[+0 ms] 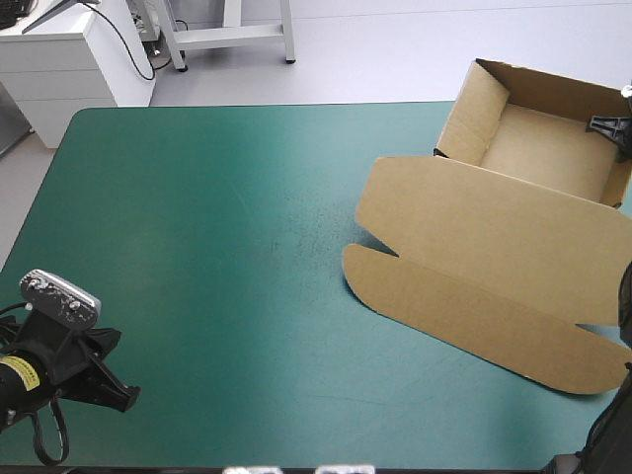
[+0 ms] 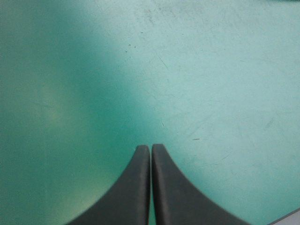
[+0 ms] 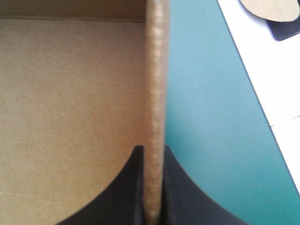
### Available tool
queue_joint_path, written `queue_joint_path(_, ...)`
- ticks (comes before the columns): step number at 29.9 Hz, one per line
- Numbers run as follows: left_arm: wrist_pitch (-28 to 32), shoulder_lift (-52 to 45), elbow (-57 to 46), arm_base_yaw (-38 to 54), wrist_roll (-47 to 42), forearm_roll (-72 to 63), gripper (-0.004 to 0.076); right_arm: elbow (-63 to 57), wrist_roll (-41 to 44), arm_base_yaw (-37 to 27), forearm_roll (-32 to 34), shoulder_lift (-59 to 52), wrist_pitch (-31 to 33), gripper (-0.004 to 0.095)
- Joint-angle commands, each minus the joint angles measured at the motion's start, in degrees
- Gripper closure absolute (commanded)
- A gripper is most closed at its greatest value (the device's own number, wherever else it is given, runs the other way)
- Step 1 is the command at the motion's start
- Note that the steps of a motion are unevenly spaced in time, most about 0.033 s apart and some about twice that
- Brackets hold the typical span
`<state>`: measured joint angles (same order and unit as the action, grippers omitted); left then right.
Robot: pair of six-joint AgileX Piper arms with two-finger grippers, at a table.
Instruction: Fold the box
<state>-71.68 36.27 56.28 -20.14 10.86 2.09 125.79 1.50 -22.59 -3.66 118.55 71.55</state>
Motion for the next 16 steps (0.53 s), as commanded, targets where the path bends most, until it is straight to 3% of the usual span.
queue_joint_path(1, -2.16, 0.29, 1.25, 0.13, -0.30, 0.09, 0.0731, 1.79, 1.56, -2.12, 3.07, -3.68, -0.18, 0.0925)
queue_joint_path(3, -2.16, 0.29, 1.25, 0.13, -0.30, 0.09, 0.0731, 1.79, 1.56, -2.29, 6.54, -3.68, -0.18, 0.0907)
queue_joint_path(6, -2.16, 0.29, 1.25, 0.13, -0.41, 0.09, 0.0731, 1.79, 1.56, -2.97, 9.52, -3.68, -0.18, 0.0782)
queue_joint_path(9, -2.16, 0.29, 1.25, 0.13, -0.49, 0.09, 0.0731, 1.79, 1.56, -3.74, 9.14, -3.68, -0.18, 0.0519)
queue_joint_path(10, -2.16, 0.29, 1.25, 0.13, -0.49, 0.09, 0.0731, 1.79, 1.86, -3.89, 9.04, -3.68, -0.18, 0.0377)
queue_joint_path(13, -2.16, 0.29, 1.25, 0.13, -0.49, 0.09, 0.0731, 1.79, 3.71, -4.14, 9.04, -3.68, -0.18, 0.0097)
queue_joint_path(16, -2.16, 0.29, 1.25, 0.13, -0.49, 0.09, 0.0731, 1.79, 3.99, -4.14, 8.67, -3.68, -0.18, 0.0025)
